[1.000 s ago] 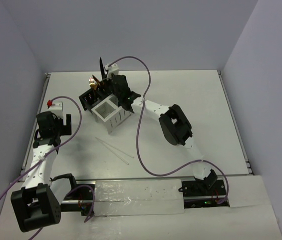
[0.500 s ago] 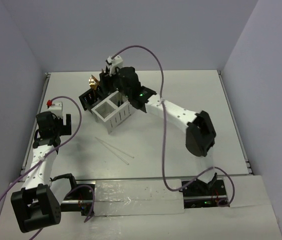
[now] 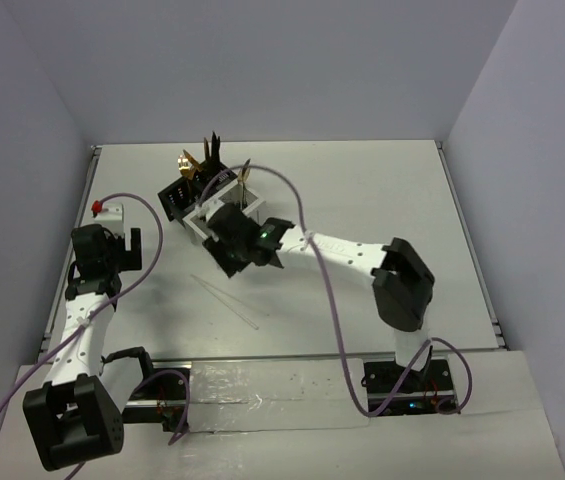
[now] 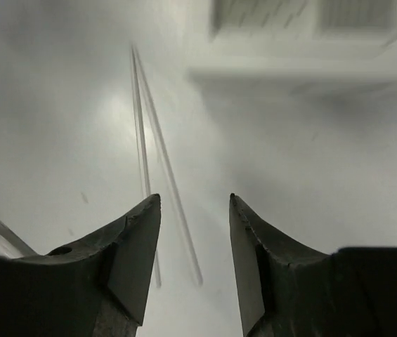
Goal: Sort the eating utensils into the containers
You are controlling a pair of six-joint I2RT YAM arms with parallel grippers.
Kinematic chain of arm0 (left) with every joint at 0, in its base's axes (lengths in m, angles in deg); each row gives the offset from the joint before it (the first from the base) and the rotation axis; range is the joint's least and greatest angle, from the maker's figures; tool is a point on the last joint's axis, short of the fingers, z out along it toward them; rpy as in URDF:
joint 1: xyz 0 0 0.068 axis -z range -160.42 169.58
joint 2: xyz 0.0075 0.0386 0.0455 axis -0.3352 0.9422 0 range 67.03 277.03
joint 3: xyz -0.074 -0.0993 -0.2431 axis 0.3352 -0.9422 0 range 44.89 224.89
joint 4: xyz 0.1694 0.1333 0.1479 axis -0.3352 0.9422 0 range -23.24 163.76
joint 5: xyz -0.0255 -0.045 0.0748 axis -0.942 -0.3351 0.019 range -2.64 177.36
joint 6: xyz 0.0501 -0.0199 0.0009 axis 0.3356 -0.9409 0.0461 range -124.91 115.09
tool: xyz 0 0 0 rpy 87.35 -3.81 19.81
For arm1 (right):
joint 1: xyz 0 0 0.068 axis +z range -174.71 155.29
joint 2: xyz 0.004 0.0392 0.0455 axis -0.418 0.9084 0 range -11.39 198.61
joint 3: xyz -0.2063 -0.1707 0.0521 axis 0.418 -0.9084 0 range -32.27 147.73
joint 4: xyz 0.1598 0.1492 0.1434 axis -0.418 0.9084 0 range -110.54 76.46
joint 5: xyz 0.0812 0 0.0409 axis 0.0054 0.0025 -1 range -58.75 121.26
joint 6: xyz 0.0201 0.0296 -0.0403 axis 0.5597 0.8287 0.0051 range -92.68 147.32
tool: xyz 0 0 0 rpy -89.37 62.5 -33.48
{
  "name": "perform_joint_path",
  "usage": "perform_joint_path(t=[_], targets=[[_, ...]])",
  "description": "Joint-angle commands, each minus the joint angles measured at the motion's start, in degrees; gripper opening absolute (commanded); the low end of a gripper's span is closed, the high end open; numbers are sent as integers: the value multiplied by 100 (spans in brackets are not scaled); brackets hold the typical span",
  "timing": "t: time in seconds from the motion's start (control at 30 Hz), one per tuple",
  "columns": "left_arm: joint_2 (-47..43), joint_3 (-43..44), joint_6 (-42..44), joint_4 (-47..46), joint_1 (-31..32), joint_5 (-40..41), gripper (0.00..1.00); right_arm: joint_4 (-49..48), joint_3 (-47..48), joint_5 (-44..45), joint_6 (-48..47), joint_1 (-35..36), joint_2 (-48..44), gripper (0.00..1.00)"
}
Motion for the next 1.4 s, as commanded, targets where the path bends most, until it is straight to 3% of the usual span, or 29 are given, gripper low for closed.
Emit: perform_joint_path(t=[0.0, 0.17, 1.17, 1.27, 1.37], targets=[[-131, -57, -38, -220, -64, 96, 99, 865, -109, 262, 48, 302, 195, 49], [-122, -40, -47, -202, -64, 61, 99, 794, -373, -125, 110, 399, 476, 37], [-69, -39, -47, -220, -99, 26, 99, 1234, 664, -178, -189, 223, 2129, 36], [-96, -57, -47, -229, -90, 52, 99, 1295, 717, -47, -172, 223, 2191, 23], [-96, -57, -39, -220, -90, 43, 99, 1252, 298, 120, -198, 232, 2034, 0]])
